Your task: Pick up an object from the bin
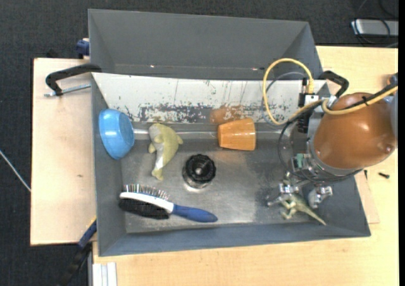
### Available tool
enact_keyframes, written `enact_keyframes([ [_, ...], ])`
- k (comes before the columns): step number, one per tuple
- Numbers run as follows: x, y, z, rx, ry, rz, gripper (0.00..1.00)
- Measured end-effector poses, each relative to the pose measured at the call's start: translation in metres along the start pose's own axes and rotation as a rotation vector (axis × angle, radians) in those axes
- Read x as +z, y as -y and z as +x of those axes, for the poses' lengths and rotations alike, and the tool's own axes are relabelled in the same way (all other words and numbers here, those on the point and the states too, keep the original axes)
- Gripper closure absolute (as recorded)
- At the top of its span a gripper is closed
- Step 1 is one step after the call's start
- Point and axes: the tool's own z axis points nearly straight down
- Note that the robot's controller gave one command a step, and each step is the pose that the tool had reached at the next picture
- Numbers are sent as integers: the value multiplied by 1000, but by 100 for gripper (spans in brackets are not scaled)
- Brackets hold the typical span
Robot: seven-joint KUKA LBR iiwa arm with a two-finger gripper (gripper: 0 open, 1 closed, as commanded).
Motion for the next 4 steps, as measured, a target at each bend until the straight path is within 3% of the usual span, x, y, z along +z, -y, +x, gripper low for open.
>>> enact_keyframes([
  [1, -1, 1, -1, 2, 0, 1, 0],
  [2, -1, 1, -1, 2, 0, 2, 100],
  [3, -87, 4, -2, 6, -2, 9, 100],
  [4, -117, 5, -3, 10, -1, 5, 100],
])
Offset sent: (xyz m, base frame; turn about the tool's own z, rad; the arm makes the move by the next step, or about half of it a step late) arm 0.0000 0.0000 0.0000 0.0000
